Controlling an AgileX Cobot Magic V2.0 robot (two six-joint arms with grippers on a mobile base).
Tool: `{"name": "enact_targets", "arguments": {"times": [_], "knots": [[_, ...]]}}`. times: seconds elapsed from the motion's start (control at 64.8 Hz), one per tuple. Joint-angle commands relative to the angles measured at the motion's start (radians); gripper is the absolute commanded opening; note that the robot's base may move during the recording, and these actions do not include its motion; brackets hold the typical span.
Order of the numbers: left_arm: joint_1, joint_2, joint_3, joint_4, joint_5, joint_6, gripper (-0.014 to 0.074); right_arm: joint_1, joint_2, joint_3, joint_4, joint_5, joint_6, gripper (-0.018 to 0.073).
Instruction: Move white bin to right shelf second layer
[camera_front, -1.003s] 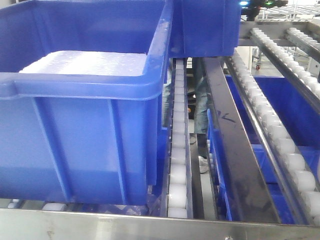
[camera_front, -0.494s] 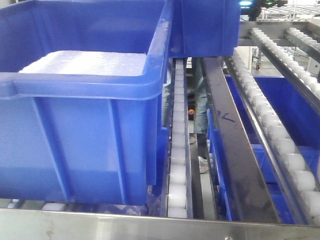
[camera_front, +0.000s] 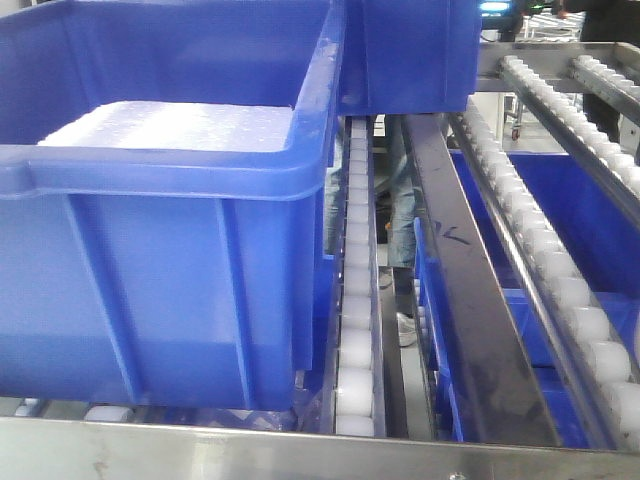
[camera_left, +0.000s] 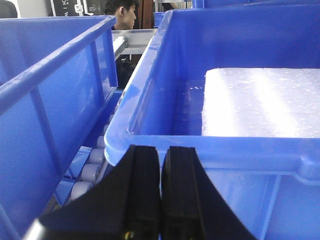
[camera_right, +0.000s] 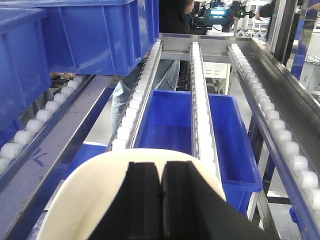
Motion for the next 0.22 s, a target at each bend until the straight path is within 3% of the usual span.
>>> {"name": "enact_targets", "arguments": {"times": [0.0, 0.201], "knots": [[0.0, -0.015, 0.037, -0.006, -0.084, -0.003, 0.0085, -0.002, -0.02, -0.017, 0.002, -0.09, 0.0, 0.0061], [0.0, -0.015, 0.037, -0.006, -0.084, -0.003, 0.0085, -0.002, -0.02, -0.017, 0.002, -0.09, 0.0, 0.0061]]}}
